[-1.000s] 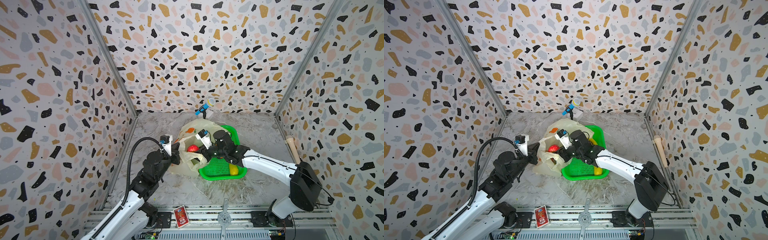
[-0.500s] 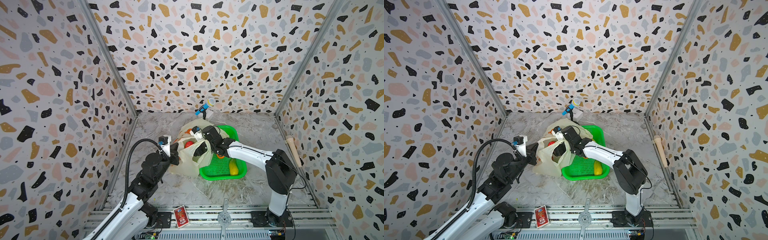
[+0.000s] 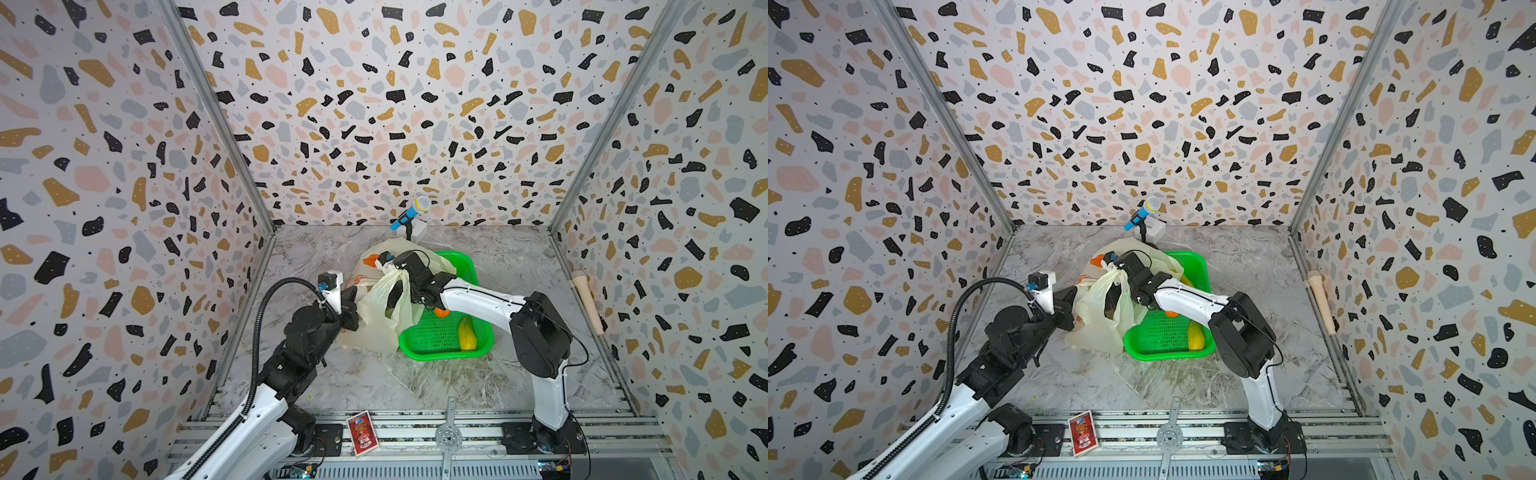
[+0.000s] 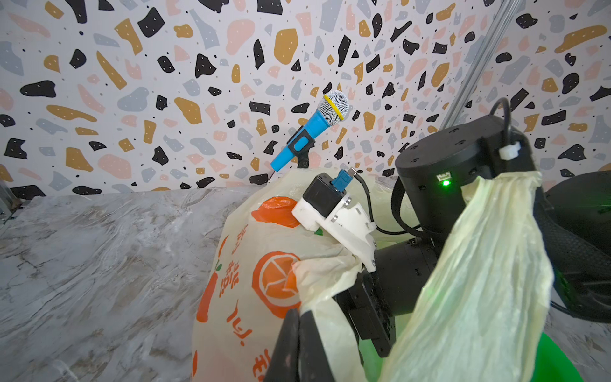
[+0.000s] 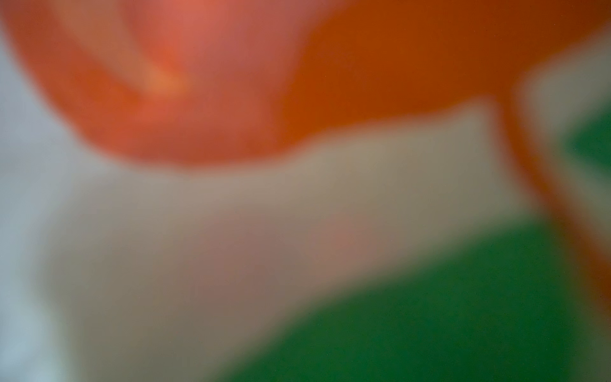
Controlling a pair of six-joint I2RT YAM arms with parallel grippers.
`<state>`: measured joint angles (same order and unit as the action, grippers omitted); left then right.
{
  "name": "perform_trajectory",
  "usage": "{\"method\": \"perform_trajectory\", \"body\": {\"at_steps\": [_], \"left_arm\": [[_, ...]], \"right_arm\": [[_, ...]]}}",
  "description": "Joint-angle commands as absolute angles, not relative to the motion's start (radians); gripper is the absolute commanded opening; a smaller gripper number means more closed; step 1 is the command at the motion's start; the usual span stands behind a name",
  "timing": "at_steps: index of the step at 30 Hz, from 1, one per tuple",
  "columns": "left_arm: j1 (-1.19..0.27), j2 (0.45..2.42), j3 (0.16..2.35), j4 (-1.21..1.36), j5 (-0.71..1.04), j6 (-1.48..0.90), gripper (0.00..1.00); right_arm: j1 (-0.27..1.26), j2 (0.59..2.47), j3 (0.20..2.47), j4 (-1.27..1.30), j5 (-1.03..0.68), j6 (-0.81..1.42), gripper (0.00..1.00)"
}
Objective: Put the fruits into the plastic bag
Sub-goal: 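Lower the red apple into the bag mouth and open the right gripper, then withdraw the right gripper from the bag to above the orange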
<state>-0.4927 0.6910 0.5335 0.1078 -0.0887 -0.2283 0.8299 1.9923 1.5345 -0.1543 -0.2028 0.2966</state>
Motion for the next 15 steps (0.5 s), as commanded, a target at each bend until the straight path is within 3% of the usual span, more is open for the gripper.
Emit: {"method": "perform_trajectory", "body": {"at_steps": [1, 6, 15], "left_arm": [[-0.489, 0.690, 0.531, 0.164, -0.104, -0.232, 0.00], [-0.489, 0.693, 0.533, 0.165, -0.125, -0.245, 0.00], [-0.489, 0.695, 0.524, 0.181, -0.169, -0.256, 0.00]], "right_arm": [[0.825, 1.943, 1.546, -0.203, -0.168, 0.296, 0.96], [0.824, 1.843, 1.483, -0.148, -0.194, 0.282, 0.97], [0.811, 1.476, 1.177, -0.040, -0.236, 0.284, 0.96]]}}
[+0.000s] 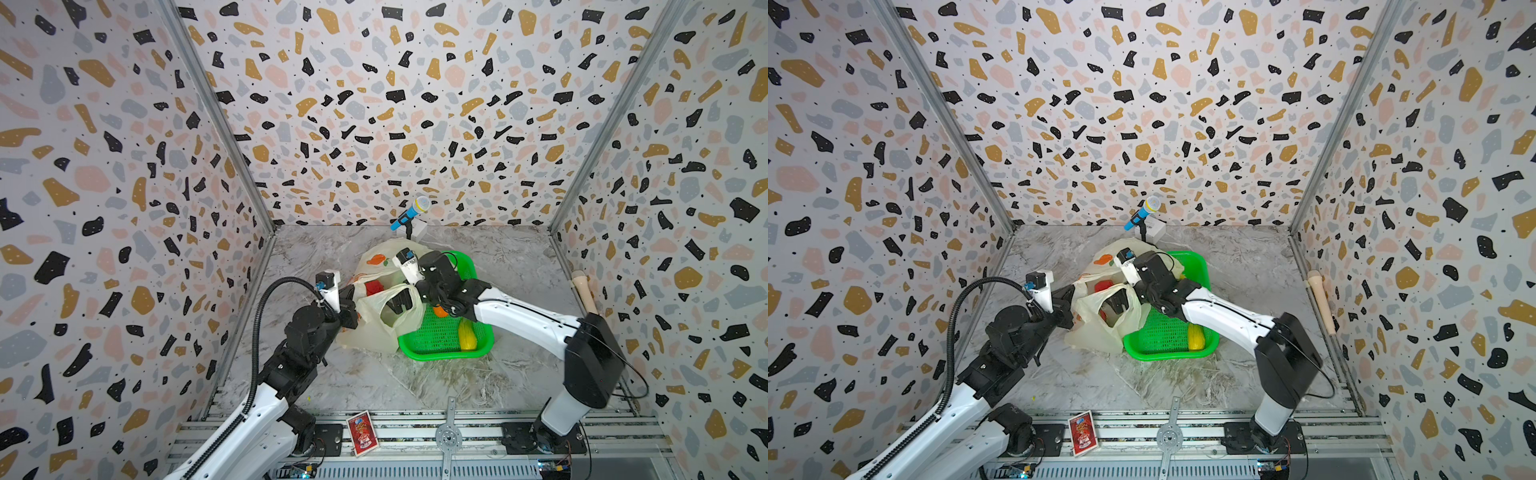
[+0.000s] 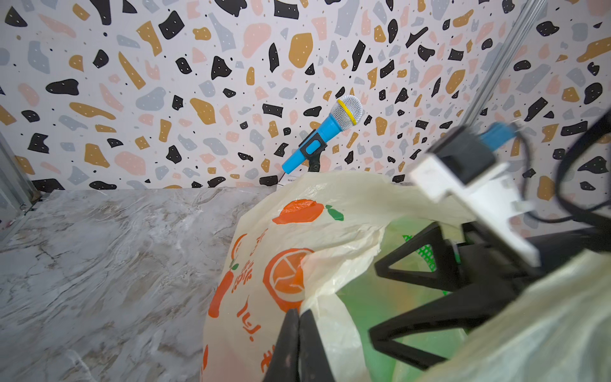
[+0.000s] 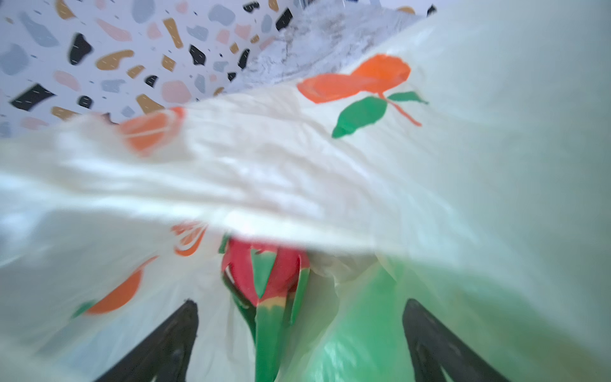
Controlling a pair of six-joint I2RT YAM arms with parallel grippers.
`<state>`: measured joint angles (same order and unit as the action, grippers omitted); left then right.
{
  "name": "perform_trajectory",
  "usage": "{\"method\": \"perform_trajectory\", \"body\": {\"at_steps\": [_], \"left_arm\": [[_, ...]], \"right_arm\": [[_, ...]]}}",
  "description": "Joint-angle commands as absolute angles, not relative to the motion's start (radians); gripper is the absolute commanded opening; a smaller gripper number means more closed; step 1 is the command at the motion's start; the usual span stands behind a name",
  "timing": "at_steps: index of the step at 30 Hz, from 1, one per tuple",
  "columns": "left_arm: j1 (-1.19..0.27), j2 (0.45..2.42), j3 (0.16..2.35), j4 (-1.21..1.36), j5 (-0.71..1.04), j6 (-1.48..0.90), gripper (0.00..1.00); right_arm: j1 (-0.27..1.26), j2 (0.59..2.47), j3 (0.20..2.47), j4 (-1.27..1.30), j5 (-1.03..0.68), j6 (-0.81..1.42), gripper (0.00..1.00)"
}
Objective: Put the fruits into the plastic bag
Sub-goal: 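Withdraw the right gripper from the bag to above the orange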
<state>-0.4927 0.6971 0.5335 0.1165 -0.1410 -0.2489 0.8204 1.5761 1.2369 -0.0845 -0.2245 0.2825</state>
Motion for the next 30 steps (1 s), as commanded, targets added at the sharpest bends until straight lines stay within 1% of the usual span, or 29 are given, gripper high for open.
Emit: {"method": "perform_trajectory", "body": {"at_steps": [1, 3, 6, 10, 12, 14, 19, 24, 30], "left_arm": [[-0.489, 0.697, 0.524, 0.182, -0.173, -0.255, 0.00], [-0.489, 0.699, 0.524, 0.188, -0.176, -0.253, 0.00], [-0.489, 0.707, 0.527, 0.189, -0.179, -0.248, 0.00], [-0.489, 0.713, 0.530, 0.195, -0.174, -0.244, 0.00], [-0.489, 0.713, 0.530, 0.196, -0.170, -0.244, 0.00], [-0.489, 0.716, 0.530, 0.198, -0.168, -0.245, 0.00], [-0.489, 0.717, 0.529, 0.197, -0.168, -0.245, 0.00], [-0.489, 0.718, 0.524, 0.205, -0.165, -0.250, 0.00], [-0.489, 0.723, 0.526, 0.213, -0.171, -0.245, 0.00]], "right_arm": [[0.805, 1.435, 1.143, -0.041, -0.221, 0.299, 0.96], [0.788, 1.363, 1.079, -0.035, -0.191, 0.330, 0.96], [0.743, 1.256, 0.984, -0.034, -0.088, 0.407, 0.96], [0.617, 1.155, 0.865, -0.058, 0.023, 0.580, 0.94], [0.554, 1.141, 0.813, -0.045, -0.008, 0.623, 0.94], [0.517, 1.162, 0.789, -0.036, -0.056, 0.630, 0.93], [0.514, 1.295, 0.835, -0.053, -0.116, 0.556, 0.91], [0.514, 1.462, 0.920, -0.121, -0.143, 0.532, 0.89], [0.513, 1.604, 0.964, -0.091, -0.160, 0.531, 0.86]]}}
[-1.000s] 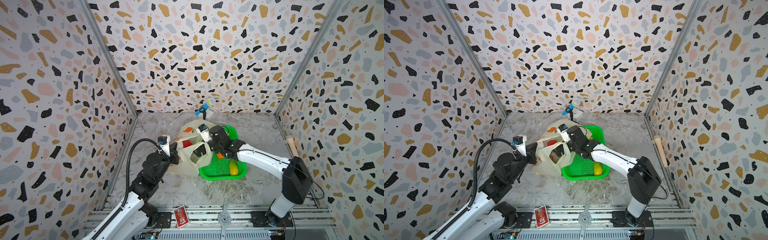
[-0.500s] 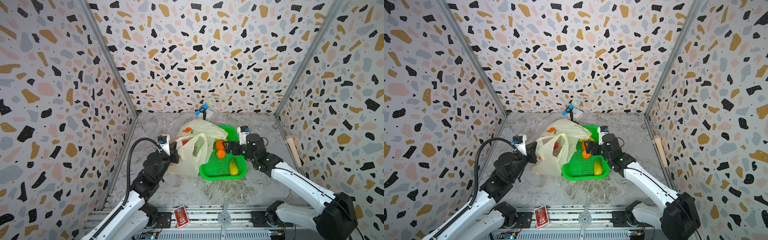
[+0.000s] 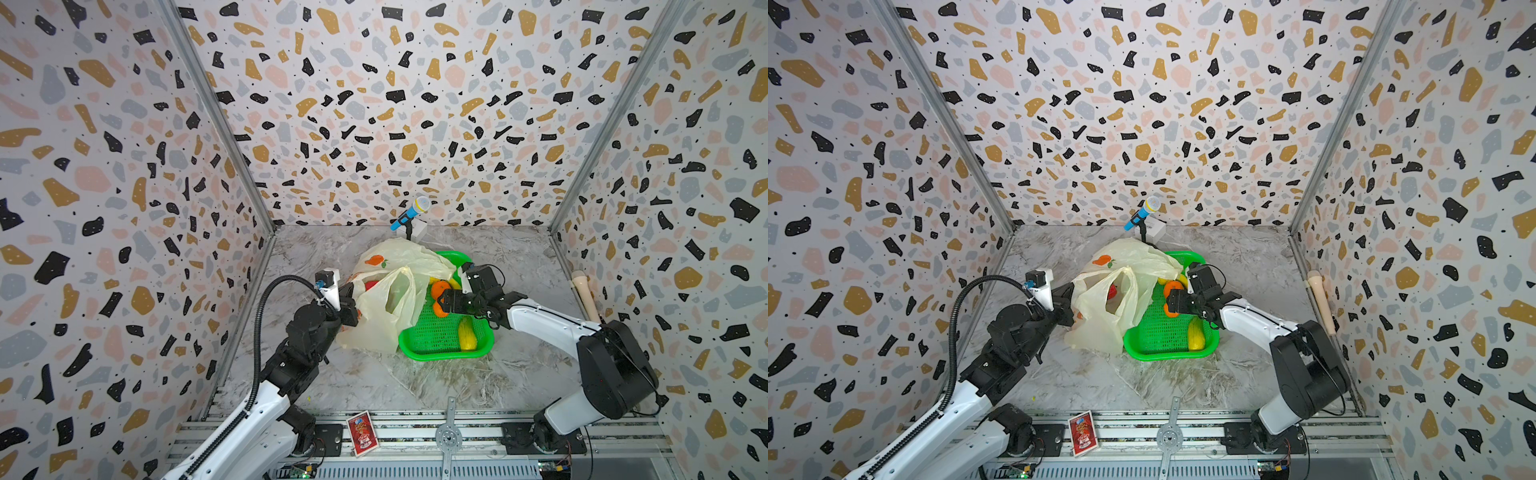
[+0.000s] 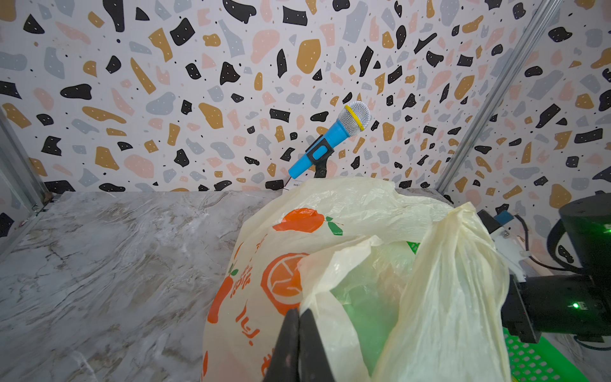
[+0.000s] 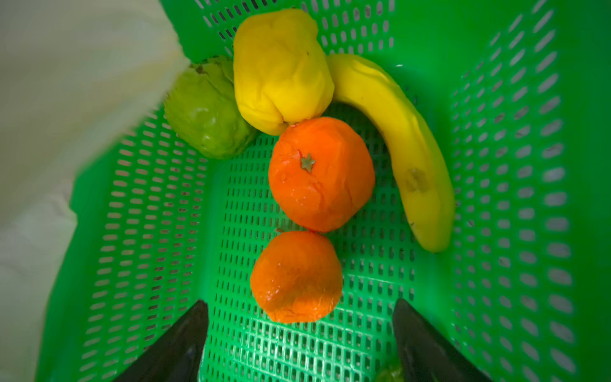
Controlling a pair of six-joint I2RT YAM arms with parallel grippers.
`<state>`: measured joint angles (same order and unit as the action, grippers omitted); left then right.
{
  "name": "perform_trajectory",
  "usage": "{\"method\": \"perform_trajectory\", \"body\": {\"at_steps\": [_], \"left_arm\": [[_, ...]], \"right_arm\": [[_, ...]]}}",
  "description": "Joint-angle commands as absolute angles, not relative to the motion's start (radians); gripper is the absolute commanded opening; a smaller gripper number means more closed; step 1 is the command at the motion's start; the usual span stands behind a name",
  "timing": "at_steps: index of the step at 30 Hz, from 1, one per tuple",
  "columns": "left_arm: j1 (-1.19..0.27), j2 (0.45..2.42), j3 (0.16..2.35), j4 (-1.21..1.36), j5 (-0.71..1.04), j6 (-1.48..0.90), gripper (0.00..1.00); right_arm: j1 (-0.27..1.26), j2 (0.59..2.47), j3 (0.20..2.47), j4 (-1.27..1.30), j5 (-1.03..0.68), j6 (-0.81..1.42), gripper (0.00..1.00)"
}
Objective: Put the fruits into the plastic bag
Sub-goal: 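Withdraw the right gripper from the bag to above the orange, then lower the right gripper, grasp the orange and lift it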
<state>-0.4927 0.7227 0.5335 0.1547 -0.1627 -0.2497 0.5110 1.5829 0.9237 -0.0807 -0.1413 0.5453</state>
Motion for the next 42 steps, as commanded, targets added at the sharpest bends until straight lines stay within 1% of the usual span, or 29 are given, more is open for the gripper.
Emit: {"method": "perform_trajectory", "body": {"at_steps": [1, 5, 8, 12, 14, 16, 18, 23, 28, 31, 36, 38, 42], "left_arm": [[-0.490, 0.724, 0.525, 0.213, -0.172, -0.245, 0.00], [-0.488, 0.725, 0.525, 0.207, -0.169, -0.245, 0.00], [-0.489, 0.724, 0.523, 0.204, -0.167, -0.246, 0.00], [-0.489, 0.723, 0.522, 0.202, -0.167, -0.250, 0.00], [-0.491, 0.722, 0.521, 0.203, -0.166, -0.251, 0.00], [-0.489, 0.723, 0.521, 0.203, -0.165, -0.250, 0.00], [-0.489, 0.723, 0.523, 0.204, -0.162, -0.249, 0.00], [-0.490, 0.723, 0.519, 0.206, -0.153, -0.247, 0.00], [-0.489, 0.724, 0.514, 0.216, -0.147, -0.250, 0.00], [-0.489, 0.727, 0.512, 0.221, -0.143, -0.250, 0.00], [-0.490, 0.730, 0.516, 0.223, -0.140, -0.250, 0.00], [-0.489, 0.729, 0.515, 0.222, -0.140, -0.251, 0.00], [-0.489, 0.729, 0.516, 0.219, -0.138, -0.253, 0.00]], "right_arm": [[0.514, 1.625, 0.973, -0.088, -0.173, 0.529, 0.85], [0.515, 1.680, 0.988, -0.069, -0.198, 0.532, 0.82], [0.515, 1.709, 0.992, -0.052, -0.208, 0.532, 0.79], [0.515, 1.727, 0.986, -0.032, -0.220, 0.538, 0.71], [0.514, 1.723, 0.973, -0.015, -0.229, 0.543, 0.62], [0.515, 1.714, 0.959, 0.003, -0.247, 0.538, 0.44], [0.515, 1.700, 0.953, 0.003, -0.267, 0.535, 0.40], [0.523, 1.587, 0.905, 0.000, -0.291, 0.524, 0.41], [0.547, 1.402, 0.816, -0.020, -0.279, 0.520, 0.41], [0.579, 1.281, 0.762, -0.021, -0.222, 0.541, 0.41], [0.664, 1.093, 0.713, 0.007, -0.037, 0.574, 0.40], [0.675, 1.061, 0.717, 0.040, -0.030, 0.566, 0.40], [0.675, 1.078, 0.783, 0.095, -0.108, 0.521, 0.40]]}}
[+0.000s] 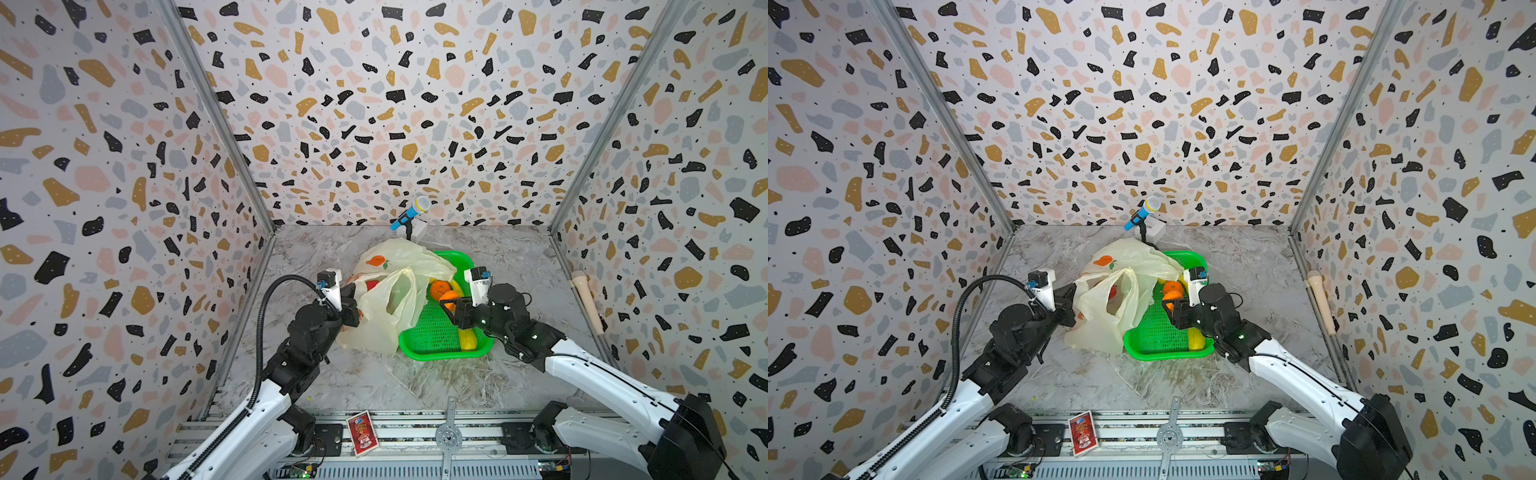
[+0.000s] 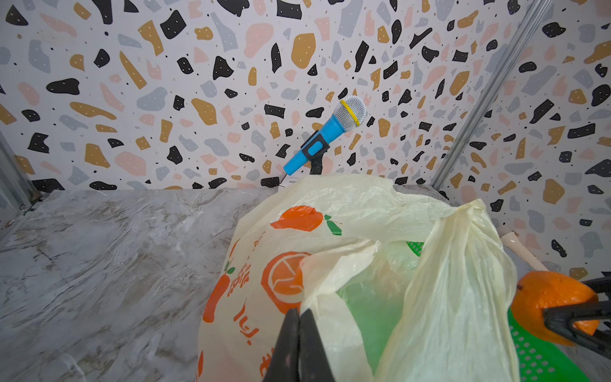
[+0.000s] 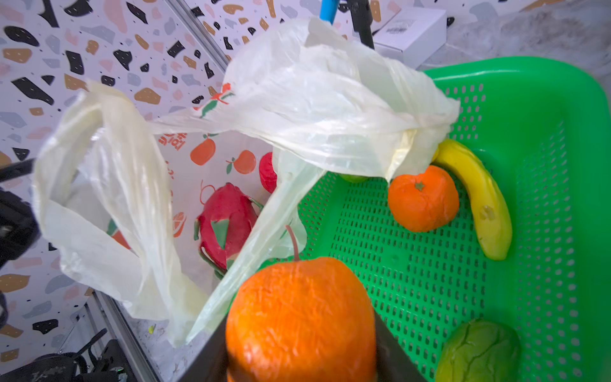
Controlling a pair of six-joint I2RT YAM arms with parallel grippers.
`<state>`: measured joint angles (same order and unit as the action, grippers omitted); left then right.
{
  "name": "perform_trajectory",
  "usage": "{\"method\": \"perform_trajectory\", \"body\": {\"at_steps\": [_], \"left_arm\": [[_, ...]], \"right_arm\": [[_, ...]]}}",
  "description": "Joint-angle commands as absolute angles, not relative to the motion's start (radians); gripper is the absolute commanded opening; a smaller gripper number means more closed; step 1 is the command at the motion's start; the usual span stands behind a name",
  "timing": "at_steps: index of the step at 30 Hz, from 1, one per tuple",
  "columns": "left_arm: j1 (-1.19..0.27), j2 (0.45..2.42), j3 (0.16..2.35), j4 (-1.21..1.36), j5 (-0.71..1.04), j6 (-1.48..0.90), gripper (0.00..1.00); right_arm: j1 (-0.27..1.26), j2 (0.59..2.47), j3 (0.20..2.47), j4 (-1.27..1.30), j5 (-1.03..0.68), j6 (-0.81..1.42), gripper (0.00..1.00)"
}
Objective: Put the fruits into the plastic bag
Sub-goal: 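Lower the right gripper, grasp the orange and lift it, then carry the orange into the bag mouth and open the right gripper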
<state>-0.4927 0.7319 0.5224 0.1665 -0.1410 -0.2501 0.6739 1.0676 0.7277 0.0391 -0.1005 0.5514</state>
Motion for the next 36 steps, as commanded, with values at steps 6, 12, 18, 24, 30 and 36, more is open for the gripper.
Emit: {"method": "perform_trajectory", "body": {"at_steps": [6, 12, 18, 24, 30, 36], "left_arm": [[-0.489, 0.726, 0.517, 0.219, -0.135, -0.256, 0.00], [-0.489, 0.712, 0.513, 0.226, -0.118, -0.258, 0.00], [-0.489, 0.695, 0.507, 0.219, -0.117, -0.244, 0.00], [-0.489, 0.701, 0.499, 0.221, -0.118, -0.238, 0.00], [-0.489, 0.703, 0.497, 0.232, -0.118, -0.227, 0.00], [-0.489, 0.697, 0.497, 0.229, -0.120, -0.226, 0.00]], "right_arm": [[0.674, 1.250, 0.957, 0.096, -0.232, 0.423, 0.42], [0.673, 1.425, 1.050, 0.132, -0.373, 0.385, 0.43], [0.720, 1.486, 1.087, 0.143, -0.507, 0.337, 0.44], [0.802, 1.516, 1.110, 0.073, -0.546, 0.282, 0.45], [0.830, 1.601, 1.150, 0.044, -0.491, 0.312, 0.46], [0.831, 1.701, 1.251, -0.022, -0.400, 0.320, 0.48]]}}
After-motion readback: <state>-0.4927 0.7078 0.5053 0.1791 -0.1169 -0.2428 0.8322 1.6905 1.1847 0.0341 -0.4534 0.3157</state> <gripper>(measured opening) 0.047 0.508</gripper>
